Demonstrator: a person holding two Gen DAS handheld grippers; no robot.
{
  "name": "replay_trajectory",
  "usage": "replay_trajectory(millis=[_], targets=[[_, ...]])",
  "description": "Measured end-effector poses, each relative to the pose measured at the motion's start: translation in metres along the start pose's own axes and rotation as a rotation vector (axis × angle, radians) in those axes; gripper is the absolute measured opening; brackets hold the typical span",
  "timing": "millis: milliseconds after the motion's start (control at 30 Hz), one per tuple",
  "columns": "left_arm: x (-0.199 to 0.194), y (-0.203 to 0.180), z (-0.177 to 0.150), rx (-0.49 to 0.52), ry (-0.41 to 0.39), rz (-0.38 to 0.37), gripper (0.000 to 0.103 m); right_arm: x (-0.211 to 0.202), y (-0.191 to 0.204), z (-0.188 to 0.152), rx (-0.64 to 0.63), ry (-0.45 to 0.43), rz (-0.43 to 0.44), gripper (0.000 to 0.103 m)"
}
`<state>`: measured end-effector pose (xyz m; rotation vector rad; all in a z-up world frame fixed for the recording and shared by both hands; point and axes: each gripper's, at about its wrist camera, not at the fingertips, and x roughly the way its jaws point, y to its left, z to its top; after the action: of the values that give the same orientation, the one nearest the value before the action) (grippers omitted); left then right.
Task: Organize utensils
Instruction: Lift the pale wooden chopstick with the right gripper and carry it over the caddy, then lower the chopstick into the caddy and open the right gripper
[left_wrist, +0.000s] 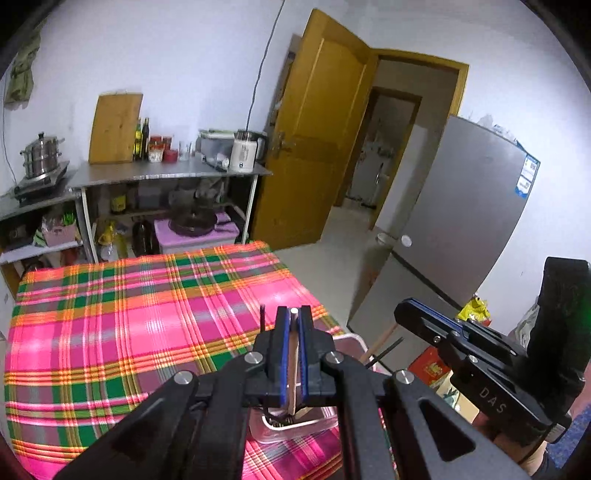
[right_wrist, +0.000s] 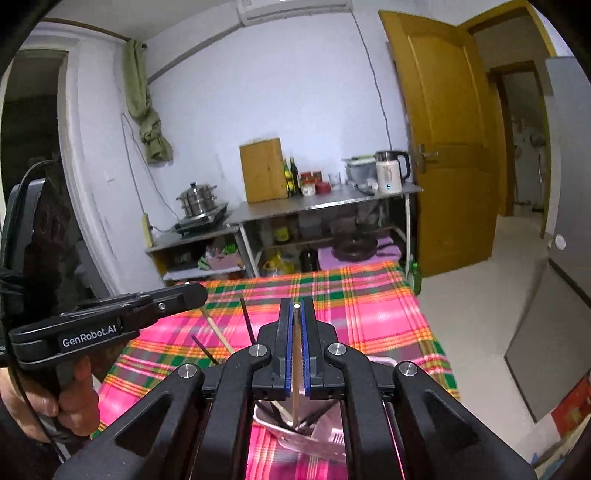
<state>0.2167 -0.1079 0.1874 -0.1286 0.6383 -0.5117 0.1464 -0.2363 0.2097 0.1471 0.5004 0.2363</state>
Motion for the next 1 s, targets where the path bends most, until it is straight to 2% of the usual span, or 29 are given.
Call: replay_trajectory(millis=[200, 400, 500, 600, 767, 1000], targets=[[0.025, 0.008, -0.022, -0.008, 0.069, 0.007, 0.005, 0.019, -0.011, -0.023, 0.024, 0.066, -0.010, 0.004], [0.032, 0.010, -0.032, -0.005, 0.092, 0.003, 0.006, 0.023, -0.017, -0.024, 0.038, 0.082, -0.004, 0.004], [0.028, 0.008, -0.031, 0.004, 0.083, 0.005, 0.011, 0.021, -0.018, -0.023, 0.035, 0.081, -0.007, 0.005], [0.019, 0.007, -0.027, 0.008, 0.056, 0.010, 0.020, 0.016, -0.016, -0.020, 0.031, 0.066, -0.003, 0.009], [-0.002, 0.009, -0.025, 0.006, 0.011, 0.022, 0.022, 0.004, -0.012, -0.015, 0.025, 0.035, 0.002, 0.010], [-0.034, 0.018, -0.047, -0.017, -0.024, 0.043, 0.026, -0.015, -0.001, -0.023, 0.014, 0.018, 0.028, 0.010]])
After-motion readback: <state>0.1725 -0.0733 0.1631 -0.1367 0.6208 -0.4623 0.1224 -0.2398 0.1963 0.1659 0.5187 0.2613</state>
